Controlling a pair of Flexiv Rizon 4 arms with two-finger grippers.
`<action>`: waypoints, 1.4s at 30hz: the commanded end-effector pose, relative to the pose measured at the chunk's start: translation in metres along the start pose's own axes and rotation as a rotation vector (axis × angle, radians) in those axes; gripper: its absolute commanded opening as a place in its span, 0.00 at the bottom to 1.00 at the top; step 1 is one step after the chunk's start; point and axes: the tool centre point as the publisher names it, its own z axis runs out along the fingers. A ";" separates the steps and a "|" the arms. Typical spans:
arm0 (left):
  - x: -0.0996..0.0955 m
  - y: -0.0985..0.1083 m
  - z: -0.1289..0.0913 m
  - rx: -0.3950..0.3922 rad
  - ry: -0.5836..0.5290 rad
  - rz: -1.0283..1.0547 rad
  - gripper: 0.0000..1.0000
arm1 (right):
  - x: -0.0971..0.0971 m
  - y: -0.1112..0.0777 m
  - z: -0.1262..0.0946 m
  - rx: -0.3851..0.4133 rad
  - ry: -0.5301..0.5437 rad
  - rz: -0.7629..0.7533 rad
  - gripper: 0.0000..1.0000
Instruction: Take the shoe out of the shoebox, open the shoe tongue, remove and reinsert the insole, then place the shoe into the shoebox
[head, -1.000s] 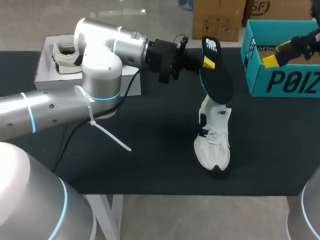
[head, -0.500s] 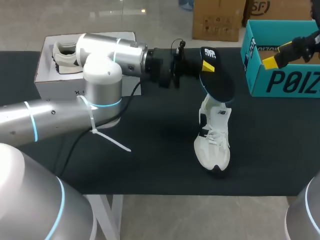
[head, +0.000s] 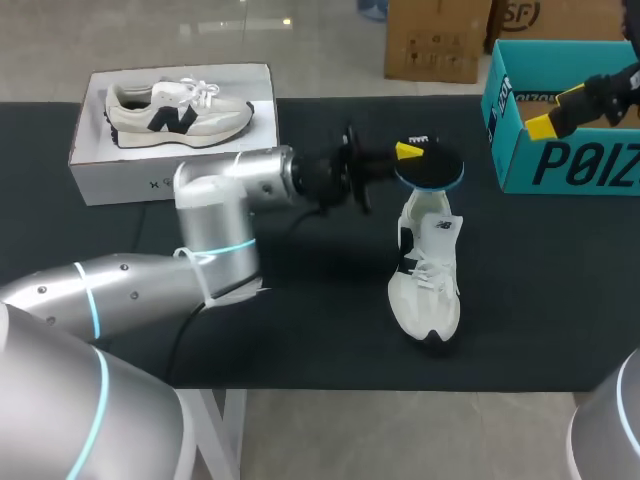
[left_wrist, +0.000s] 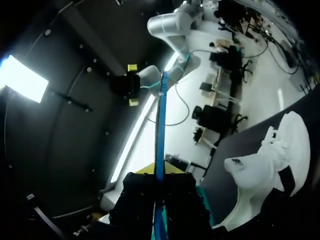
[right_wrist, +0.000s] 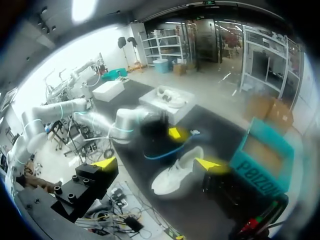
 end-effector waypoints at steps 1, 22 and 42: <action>0.007 0.006 0.001 0.025 -0.170 -0.044 0.00 | -0.001 0.001 0.002 0.004 0.000 0.001 1.00; -0.033 -0.005 0.010 -0.095 -0.346 -0.329 0.00 | -0.001 0.001 0.002 0.004 0.000 0.001 1.00; -0.055 -0.003 0.013 -0.220 -0.135 -0.348 0.00 | -0.001 0.001 0.002 0.004 0.000 0.001 1.00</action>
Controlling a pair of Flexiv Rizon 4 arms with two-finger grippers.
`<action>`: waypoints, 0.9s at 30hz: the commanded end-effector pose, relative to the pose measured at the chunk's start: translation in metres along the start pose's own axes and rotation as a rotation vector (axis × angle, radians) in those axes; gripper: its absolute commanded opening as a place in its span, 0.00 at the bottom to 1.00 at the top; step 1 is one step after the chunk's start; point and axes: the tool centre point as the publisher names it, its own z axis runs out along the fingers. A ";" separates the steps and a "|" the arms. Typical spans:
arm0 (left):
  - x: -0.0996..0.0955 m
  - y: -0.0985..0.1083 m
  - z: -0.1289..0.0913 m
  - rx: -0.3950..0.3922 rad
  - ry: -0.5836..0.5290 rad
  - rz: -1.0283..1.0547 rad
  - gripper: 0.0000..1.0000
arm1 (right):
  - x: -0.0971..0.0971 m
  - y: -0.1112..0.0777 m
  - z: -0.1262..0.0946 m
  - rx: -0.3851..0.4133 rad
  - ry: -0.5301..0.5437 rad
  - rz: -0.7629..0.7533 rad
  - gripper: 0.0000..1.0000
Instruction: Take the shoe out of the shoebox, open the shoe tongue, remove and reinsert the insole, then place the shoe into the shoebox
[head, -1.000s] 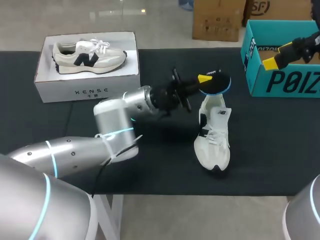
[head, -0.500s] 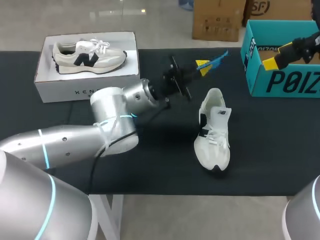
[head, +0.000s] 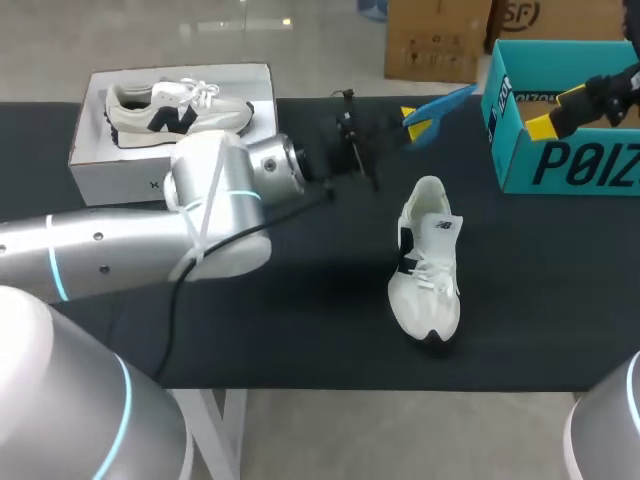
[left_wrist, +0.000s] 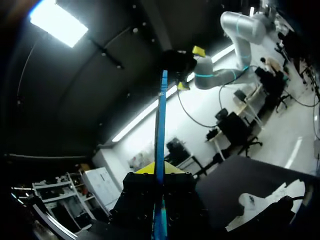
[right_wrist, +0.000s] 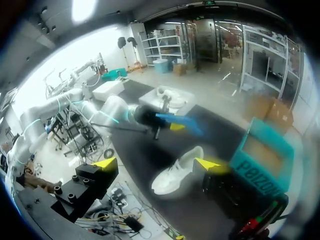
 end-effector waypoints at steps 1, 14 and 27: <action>-0.004 -0.005 -0.004 0.051 -0.021 0.061 0.00 | -0.002 0.002 0.002 0.005 0.000 0.001 1.00; -0.004 -0.005 -0.004 0.051 -0.021 0.061 0.00 | -0.002 0.002 0.002 0.005 0.000 0.001 1.00; -0.004 0.009 -0.004 -0.023 0.013 -0.074 0.00 | -0.002 0.002 0.002 0.005 0.000 0.001 1.00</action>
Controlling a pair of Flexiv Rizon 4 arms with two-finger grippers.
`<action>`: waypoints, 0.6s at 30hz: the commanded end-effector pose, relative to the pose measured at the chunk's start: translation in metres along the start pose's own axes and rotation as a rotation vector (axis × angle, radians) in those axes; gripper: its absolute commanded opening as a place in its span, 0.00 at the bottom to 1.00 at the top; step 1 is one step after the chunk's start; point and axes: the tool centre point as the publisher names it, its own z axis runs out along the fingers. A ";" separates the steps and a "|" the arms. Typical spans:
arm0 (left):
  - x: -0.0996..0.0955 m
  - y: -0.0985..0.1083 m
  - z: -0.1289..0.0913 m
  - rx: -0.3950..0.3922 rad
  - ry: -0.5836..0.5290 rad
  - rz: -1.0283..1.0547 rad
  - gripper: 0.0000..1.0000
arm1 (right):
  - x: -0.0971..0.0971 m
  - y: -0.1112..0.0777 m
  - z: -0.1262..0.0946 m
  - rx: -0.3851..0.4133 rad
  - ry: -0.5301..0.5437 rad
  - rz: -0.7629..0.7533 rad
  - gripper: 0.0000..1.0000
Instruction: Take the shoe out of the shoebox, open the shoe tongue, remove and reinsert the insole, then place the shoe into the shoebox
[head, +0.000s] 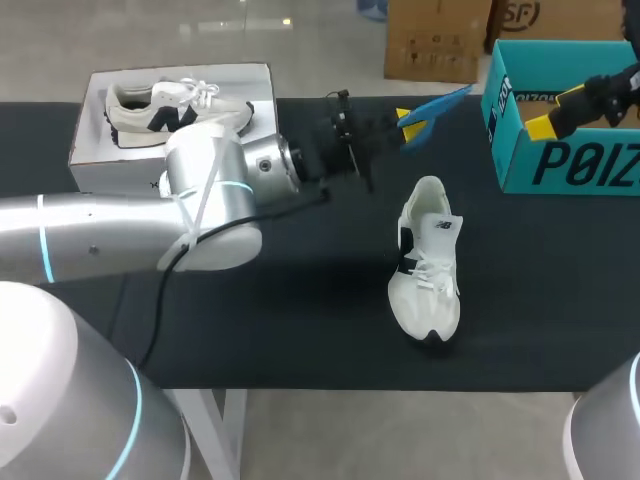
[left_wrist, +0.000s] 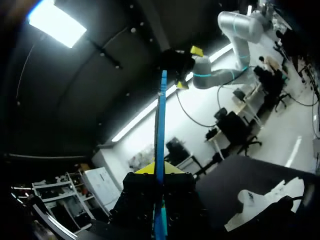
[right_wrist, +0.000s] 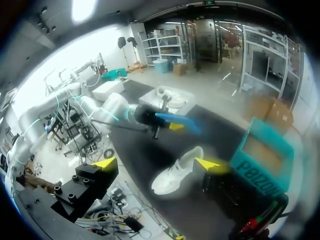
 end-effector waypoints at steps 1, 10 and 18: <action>-0.003 0.003 0.001 -0.035 0.026 -0.078 0.00 | -0.001 0.002 0.001 0.005 0.001 0.001 1.00; -0.013 0.005 -0.002 -0.046 0.164 -0.402 0.00 | -0.001 0.002 0.001 0.005 0.001 0.001 1.00; -0.014 0.009 -0.004 0.022 0.169 -0.510 0.00 | -0.001 0.002 0.001 0.005 0.001 0.001 1.00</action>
